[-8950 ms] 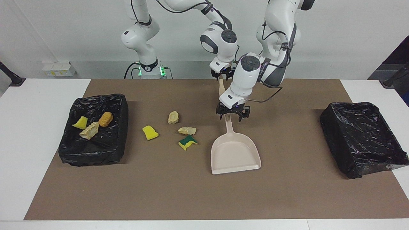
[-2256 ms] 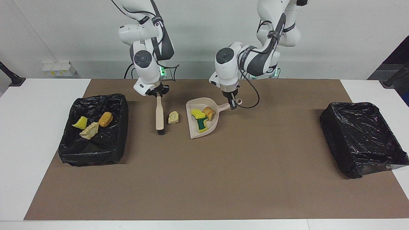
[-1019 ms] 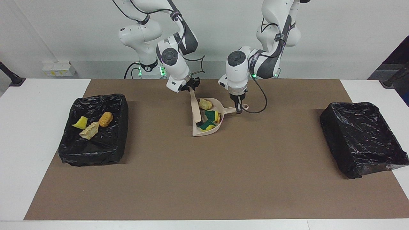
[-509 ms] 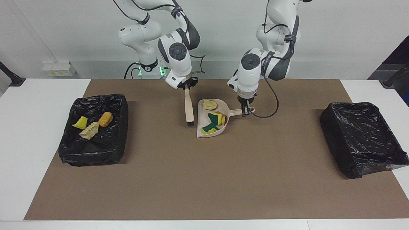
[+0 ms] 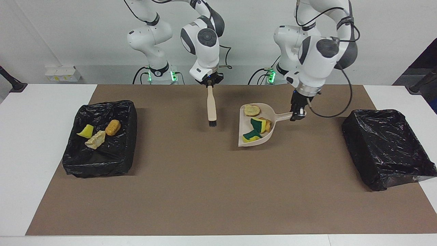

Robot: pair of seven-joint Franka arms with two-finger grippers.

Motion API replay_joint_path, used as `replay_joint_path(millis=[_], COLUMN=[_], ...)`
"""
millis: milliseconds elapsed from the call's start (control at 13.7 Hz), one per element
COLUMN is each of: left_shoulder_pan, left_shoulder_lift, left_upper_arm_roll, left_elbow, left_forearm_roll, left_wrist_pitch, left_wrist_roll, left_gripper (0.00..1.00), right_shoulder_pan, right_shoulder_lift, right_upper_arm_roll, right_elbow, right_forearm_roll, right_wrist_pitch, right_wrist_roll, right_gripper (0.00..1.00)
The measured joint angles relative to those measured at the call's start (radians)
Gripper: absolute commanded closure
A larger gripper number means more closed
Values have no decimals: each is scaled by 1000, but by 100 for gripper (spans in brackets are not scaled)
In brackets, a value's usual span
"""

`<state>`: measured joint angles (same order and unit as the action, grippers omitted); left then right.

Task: Sweep and dump trash in bin
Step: 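Carry the loaded dustpan over the nearby black bag with the left gripper, then tilt the dustpan to dump debris into the bag with the left gripper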

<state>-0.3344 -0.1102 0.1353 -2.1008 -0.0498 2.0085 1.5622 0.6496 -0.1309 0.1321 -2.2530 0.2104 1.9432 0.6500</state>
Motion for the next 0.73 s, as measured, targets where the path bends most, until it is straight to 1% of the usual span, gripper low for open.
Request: replay_joint_path(millis=[146, 218, 364, 582, 728], left_shoulder_pan=[3, 3, 5, 13, 53], left_shoulder_lift=[-18, -18, -13, 21, 62], left_upper_arm_roll=[134, 194, 308, 468, 527], left_elbow=[6, 20, 63, 152, 212], left_forearm_roll=[-58, -80, -97, -97, -97], left_wrist_pitch=[-24, -30, -35, -35, -43], left_wrist_roll=[177, 259, 394, 510, 585], left_gripper=[100, 100, 100, 100, 100], right_shoulder_pan=[85, 119, 176, 232, 235], right_shoulder_lift=[31, 60, 147, 273, 306], right_upper_arm_roll=[5, 6, 7, 7, 6], right_elbow=[8, 27, 88, 164, 192], right_forearm_roll=[10, 16, 20, 20, 20], right_wrist_pitch=[62, 79, 119, 211, 220], right_wrist_roll=[94, 134, 209, 256, 256], right_gripper=[100, 100, 100, 100, 100])
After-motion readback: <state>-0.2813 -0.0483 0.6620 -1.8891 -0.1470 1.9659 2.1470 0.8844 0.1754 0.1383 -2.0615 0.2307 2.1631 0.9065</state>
